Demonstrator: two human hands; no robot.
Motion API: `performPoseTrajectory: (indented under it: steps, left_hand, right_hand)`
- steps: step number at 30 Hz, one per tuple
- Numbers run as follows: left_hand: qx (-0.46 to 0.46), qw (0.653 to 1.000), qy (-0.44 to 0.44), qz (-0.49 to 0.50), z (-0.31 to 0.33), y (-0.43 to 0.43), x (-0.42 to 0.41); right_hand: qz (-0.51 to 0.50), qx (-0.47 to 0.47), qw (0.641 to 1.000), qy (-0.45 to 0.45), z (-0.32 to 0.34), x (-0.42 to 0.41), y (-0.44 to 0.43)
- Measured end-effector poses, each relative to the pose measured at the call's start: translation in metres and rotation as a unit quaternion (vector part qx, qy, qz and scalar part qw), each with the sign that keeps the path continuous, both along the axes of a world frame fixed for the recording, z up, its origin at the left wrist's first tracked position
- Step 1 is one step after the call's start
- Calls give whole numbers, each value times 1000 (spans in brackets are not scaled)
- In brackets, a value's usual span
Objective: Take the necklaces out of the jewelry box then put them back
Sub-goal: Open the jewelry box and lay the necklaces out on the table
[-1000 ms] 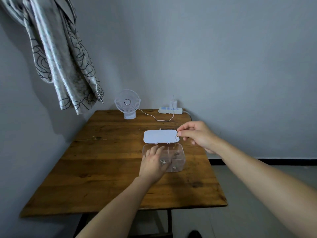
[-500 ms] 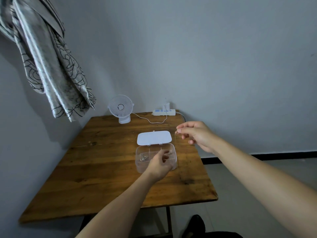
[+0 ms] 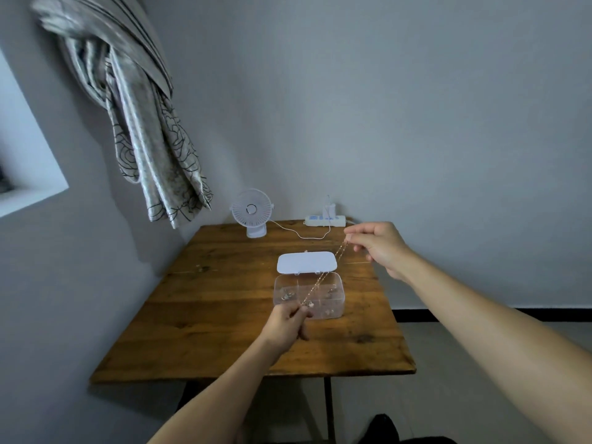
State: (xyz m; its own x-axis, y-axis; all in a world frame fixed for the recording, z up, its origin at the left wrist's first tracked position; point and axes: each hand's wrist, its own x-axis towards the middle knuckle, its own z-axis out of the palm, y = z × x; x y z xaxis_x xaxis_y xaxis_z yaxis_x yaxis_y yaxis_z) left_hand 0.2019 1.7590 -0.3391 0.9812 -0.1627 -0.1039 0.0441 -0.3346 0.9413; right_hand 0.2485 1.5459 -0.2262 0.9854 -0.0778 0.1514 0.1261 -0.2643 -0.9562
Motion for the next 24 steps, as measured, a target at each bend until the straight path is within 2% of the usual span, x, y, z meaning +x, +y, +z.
performPoseTrajectory:
  steps: [5,11,14,18,24]
  left_hand:
    - [3,996,-15,85,-11,50,-24]
    - [-25,981,-2,191,-37,113,-27]
    - [61,966,-39,247,-58,143,-21]
    - [203,938,-141,243,-84,172,-10]
    - [287,909,-233,194,-114,198,6]
  right_hand:
    - [-24,-88,996,-19,-27,31,33]
    - [31,-159,987,-21,-58,76,114]
    - [39,-188,981,-12,-80,106,159]
    - [41,-257,966,-3,-111,143,207]
    - [115,-354,928,-2,-157,192,257]
